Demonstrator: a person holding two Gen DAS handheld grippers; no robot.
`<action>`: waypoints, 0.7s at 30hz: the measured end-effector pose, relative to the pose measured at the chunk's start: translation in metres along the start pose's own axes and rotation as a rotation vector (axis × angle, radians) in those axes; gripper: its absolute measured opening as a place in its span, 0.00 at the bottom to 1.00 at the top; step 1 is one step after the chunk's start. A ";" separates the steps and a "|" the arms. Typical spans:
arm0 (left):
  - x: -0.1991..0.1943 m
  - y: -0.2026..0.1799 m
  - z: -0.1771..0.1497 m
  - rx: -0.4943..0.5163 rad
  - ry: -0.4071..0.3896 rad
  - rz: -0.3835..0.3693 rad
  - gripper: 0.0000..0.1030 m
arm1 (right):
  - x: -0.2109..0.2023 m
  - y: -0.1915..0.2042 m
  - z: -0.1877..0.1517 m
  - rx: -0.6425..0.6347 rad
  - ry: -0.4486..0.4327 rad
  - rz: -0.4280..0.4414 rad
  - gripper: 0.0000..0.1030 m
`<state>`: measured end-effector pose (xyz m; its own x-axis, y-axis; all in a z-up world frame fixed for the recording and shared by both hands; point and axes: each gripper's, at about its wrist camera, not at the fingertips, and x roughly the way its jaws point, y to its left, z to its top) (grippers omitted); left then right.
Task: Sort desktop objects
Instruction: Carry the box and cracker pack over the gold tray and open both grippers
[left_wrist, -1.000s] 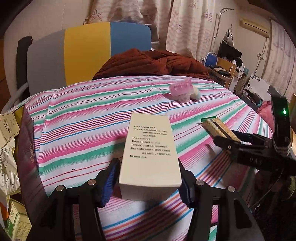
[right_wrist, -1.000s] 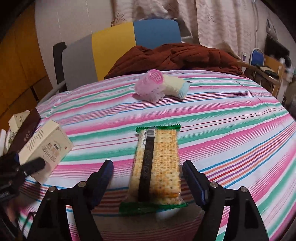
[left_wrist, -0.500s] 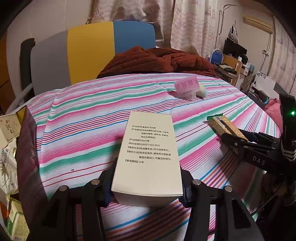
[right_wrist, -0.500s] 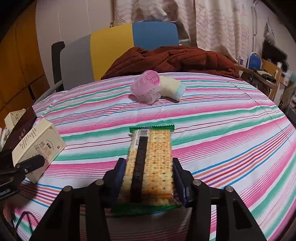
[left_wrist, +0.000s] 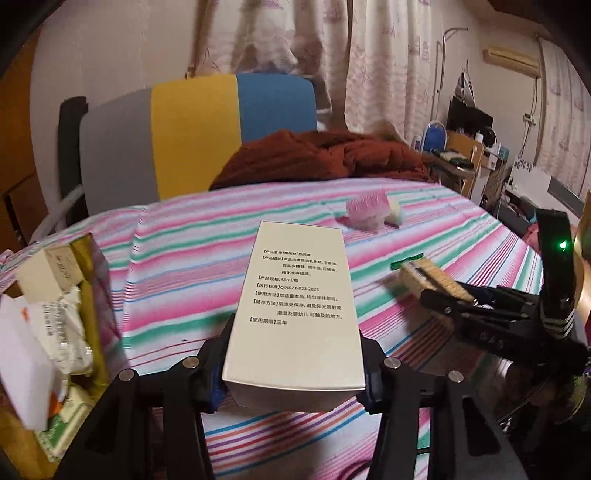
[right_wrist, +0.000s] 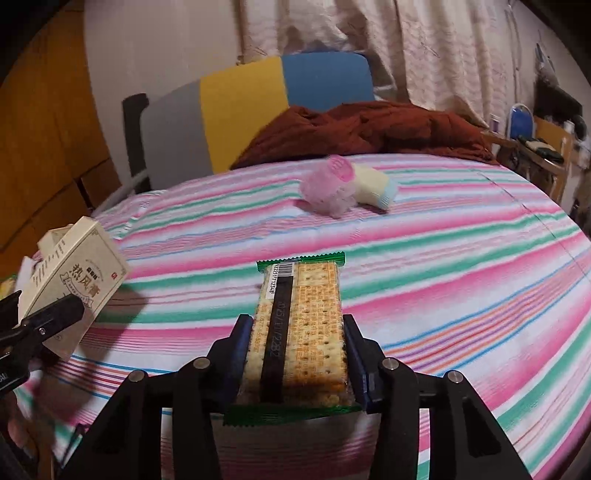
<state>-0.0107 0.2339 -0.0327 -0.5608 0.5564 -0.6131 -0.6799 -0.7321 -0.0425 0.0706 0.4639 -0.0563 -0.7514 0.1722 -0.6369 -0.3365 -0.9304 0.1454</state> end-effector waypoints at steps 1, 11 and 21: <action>-0.005 0.002 0.000 -0.006 -0.005 0.007 0.51 | -0.002 0.007 0.002 -0.009 -0.006 0.017 0.47; -0.061 0.048 -0.007 -0.096 -0.071 0.134 0.52 | -0.014 0.112 0.036 -0.152 -0.067 0.279 0.47; -0.108 0.146 -0.011 -0.230 -0.111 0.377 0.52 | 0.011 0.231 0.060 -0.239 0.001 0.551 0.47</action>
<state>-0.0447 0.0629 0.0187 -0.8049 0.2640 -0.5315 -0.3029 -0.9529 -0.0146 -0.0495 0.2703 0.0161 -0.7785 -0.3564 -0.5167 0.2399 -0.9296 0.2798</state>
